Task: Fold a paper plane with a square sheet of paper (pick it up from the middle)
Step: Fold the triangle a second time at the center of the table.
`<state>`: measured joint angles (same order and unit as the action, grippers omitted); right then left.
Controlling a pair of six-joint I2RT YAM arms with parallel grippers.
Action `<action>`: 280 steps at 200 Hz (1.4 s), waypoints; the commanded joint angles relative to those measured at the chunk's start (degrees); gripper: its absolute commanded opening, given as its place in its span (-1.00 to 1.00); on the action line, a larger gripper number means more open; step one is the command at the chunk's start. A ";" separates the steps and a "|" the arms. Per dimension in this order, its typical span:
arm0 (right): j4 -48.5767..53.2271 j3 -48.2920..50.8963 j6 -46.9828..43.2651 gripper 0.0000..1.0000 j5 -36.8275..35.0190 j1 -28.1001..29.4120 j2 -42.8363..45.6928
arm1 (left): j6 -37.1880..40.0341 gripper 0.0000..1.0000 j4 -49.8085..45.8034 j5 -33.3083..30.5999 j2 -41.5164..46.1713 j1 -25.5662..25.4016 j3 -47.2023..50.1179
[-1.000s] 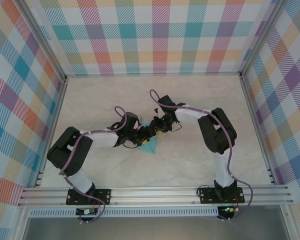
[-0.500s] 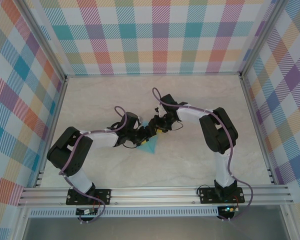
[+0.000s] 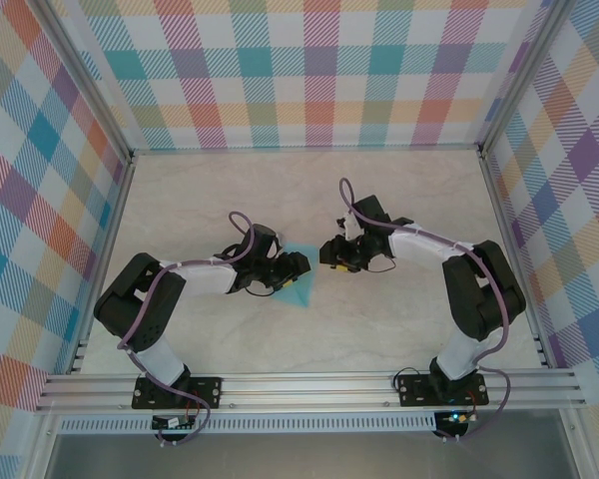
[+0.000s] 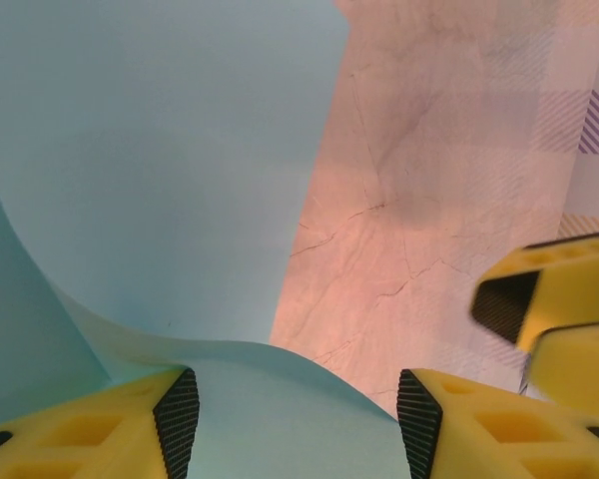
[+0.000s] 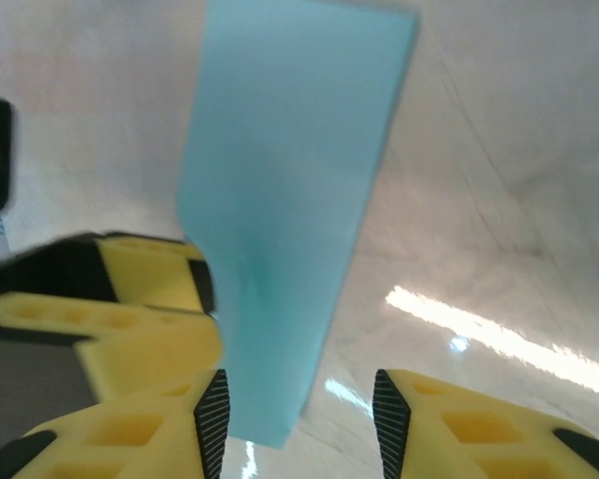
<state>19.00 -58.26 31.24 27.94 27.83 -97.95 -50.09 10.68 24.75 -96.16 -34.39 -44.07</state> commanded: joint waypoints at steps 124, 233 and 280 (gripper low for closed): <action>-19.19 10.27 5.71 -0.20 12.24 1.63 2.94 | -1.59 0.00 -2.95 -3.07 -1.05 -0.74 -0.92; -21.19 9.58 7.25 -0.38 11.17 4.48 -0.80 | -1.94 -0.12 -2.94 -3.09 -1.39 -0.76 -1.21; -22.59 9.53 7.59 -0.33 11.95 4.86 -1.90 | -2.01 -0.14 -2.93 -2.97 -1.56 -0.76 -1.40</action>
<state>-1.26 -48.47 38.65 38.46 32.18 -99.22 -51.68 8.99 22.83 -96.75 -34.41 -44.10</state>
